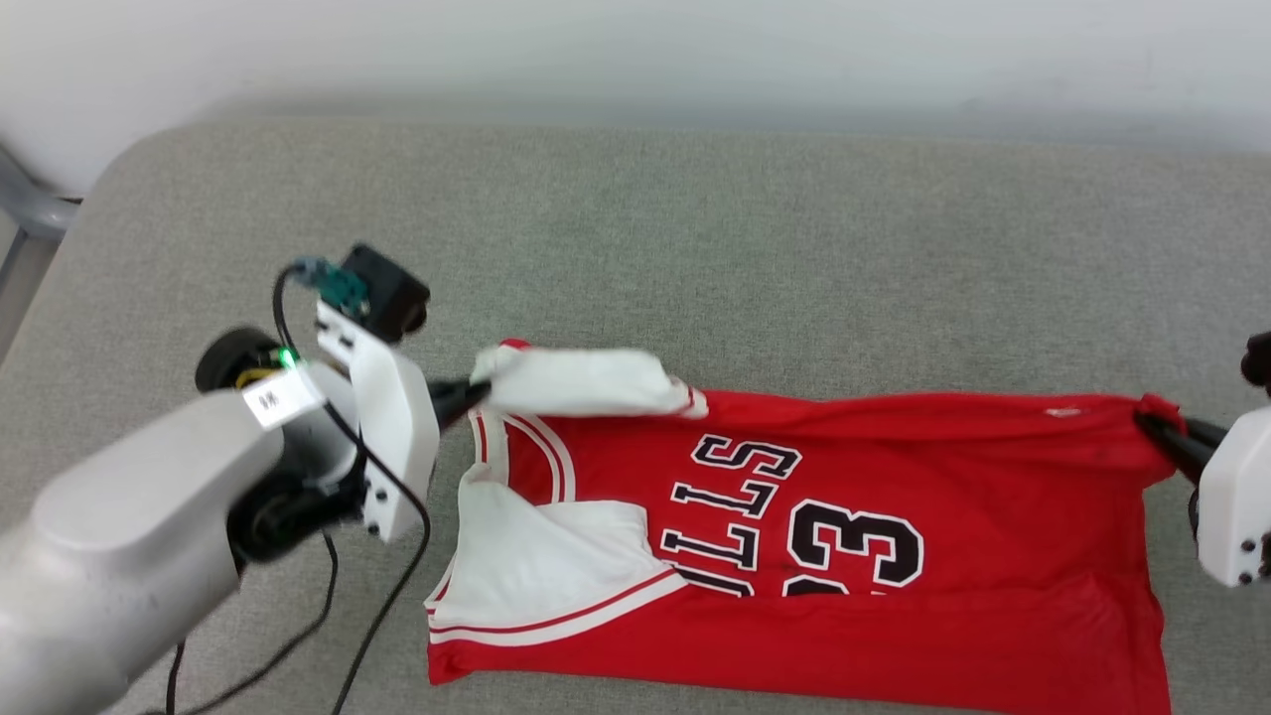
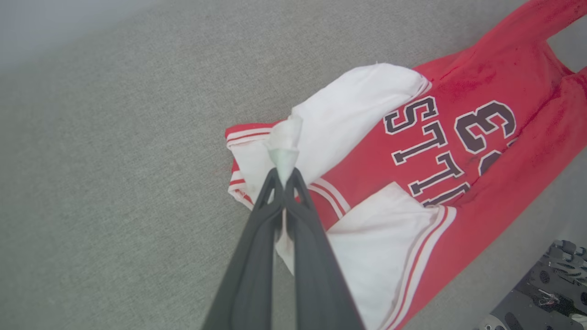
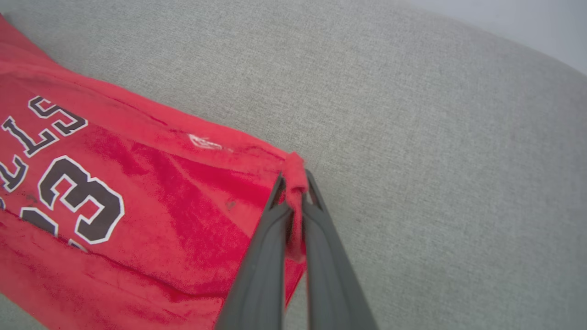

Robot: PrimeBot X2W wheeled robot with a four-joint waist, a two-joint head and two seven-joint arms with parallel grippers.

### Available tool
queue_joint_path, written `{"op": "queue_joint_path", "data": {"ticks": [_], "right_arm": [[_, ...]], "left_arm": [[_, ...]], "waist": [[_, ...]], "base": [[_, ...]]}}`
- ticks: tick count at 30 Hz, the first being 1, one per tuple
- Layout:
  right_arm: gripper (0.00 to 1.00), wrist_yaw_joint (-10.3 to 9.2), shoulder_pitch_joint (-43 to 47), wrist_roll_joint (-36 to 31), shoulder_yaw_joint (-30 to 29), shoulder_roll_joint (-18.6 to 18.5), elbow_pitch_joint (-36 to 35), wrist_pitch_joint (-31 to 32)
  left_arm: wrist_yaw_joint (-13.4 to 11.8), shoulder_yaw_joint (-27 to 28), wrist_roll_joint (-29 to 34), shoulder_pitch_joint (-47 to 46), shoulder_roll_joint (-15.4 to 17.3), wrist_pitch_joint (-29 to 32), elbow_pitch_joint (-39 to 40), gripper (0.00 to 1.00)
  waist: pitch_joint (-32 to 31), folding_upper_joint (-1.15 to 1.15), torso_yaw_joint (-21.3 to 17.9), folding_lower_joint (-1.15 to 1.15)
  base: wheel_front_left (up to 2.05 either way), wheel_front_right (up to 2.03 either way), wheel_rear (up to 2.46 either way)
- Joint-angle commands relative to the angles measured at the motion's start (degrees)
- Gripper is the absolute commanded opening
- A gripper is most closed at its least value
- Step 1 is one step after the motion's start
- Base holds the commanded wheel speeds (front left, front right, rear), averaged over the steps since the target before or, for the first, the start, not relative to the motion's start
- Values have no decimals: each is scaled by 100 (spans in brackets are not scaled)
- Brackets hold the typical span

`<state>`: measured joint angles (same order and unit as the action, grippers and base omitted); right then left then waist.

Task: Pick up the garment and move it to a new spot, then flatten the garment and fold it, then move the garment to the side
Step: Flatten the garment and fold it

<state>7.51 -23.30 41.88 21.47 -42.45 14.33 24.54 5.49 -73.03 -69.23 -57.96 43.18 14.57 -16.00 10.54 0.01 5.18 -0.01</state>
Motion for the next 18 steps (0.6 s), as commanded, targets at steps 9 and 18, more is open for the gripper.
{"op": "queue_joint_path", "data": {"ticks": [9,18], "right_arm": [[0,-5,1141,208,-107,121,-276,-548],[0,-5,1927,176,-379,261,-549,-672]], "left_arm": [[-357,-19,-211,1305,230,-178,450,0],[-519,-23,-293,1941,362,-348,552,0]], "waist": [[-349,-1,-47,1],[-412,-1,-77,1]], "base": [[0,0,0],[0,0,0]]}}
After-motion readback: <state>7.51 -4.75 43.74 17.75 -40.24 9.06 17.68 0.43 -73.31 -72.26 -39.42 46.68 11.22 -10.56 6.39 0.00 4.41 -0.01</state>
